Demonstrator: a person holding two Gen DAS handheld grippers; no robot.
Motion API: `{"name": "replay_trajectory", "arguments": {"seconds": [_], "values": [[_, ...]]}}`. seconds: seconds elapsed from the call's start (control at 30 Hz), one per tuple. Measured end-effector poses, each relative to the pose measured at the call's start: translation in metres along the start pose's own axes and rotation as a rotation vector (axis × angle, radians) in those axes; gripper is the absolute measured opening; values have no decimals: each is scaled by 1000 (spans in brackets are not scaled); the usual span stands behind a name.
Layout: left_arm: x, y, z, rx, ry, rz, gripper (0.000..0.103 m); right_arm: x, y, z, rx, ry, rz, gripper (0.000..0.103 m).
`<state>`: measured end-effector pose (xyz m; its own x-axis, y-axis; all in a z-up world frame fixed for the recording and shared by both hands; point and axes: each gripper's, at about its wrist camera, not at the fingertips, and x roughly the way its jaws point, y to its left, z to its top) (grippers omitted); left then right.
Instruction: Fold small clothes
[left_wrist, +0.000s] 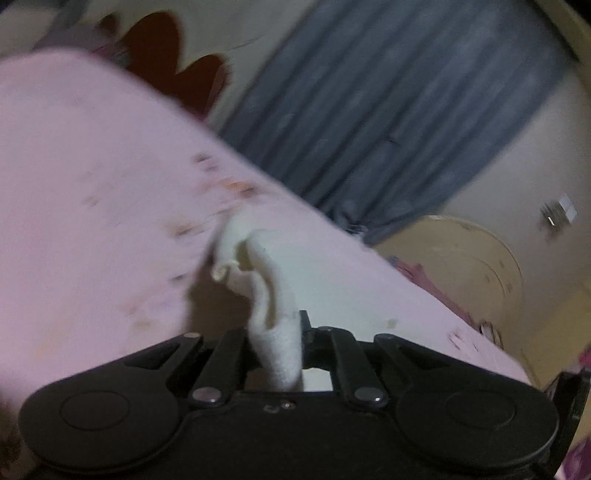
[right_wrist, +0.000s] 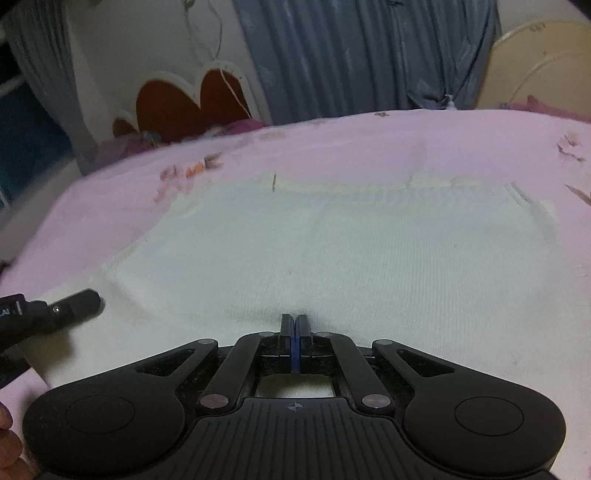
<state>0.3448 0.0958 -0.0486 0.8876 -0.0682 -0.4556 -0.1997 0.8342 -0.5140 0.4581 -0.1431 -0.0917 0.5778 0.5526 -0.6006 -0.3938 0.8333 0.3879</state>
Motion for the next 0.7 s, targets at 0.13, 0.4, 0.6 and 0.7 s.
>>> {"name": "replay_trajectory", "arguments": {"seconds": [0.13, 0.4, 0.6, 0.7], "values": [[0, -58, -2, 156, 23, -66, 8, -45, -40, 6, 91, -107, -23, 0], [17, -155, -47, 334, 142, -195, 8, -134, -131, 5, 211, -218, -113, 0], [67, -200, -114, 402, 485, -275, 34, -161, -170, -1, 279, -209, -126, 0], [49, -199, -117, 437, 489, -298, 49, -160, -175, -1, 276, -139, -176, 19]]}}
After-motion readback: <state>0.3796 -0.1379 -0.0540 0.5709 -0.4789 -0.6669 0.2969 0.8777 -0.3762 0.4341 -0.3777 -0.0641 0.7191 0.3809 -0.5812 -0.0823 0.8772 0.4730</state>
